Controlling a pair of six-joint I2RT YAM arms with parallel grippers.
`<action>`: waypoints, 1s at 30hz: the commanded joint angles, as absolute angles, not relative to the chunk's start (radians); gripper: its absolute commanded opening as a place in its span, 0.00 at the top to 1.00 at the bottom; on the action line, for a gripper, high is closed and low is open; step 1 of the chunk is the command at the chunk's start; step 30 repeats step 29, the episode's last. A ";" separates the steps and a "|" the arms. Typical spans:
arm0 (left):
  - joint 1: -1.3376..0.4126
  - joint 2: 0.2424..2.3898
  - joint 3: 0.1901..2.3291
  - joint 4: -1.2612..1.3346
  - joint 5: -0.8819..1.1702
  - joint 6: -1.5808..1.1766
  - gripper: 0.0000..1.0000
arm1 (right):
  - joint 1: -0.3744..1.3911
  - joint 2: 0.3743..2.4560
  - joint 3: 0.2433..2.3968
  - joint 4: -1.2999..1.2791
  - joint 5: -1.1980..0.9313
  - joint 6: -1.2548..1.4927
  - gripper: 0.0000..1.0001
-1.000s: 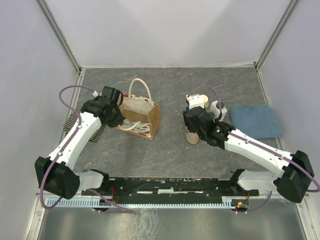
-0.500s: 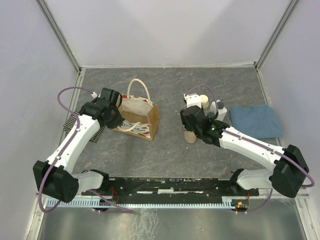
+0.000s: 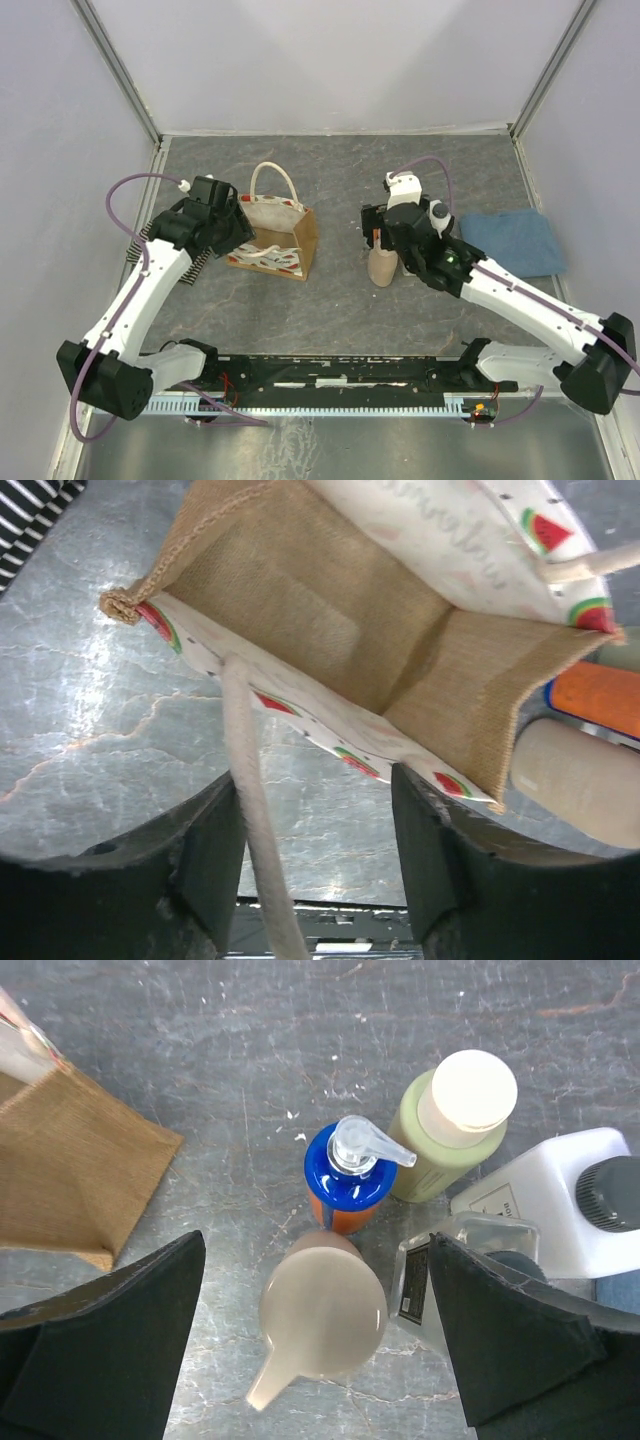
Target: Take the personal care products out of the canvas bag
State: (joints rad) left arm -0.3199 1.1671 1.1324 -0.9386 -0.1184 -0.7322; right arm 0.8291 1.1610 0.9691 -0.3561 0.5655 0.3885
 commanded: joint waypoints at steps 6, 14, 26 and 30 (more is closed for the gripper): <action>-0.314 1.044 1.255 -0.893 -0.091 -0.684 0.19 | 0.827 1.046 1.125 -0.468 0.490 0.374 0.00; -0.314 0.994 1.344 -0.847 -0.125 -0.618 0.17 | 0.770 1.196 1.503 -0.846 0.483 0.330 0.00; -0.313 1.257 1.630 -0.904 -0.259 -0.531 0.18 | 0.451 1.425 1.894 -1.061 0.299 0.319 0.00; -0.313 1.256 1.620 -0.897 -0.262 -0.525 0.17 | 0.391 1.442 1.880 -1.054 0.206 0.330 0.00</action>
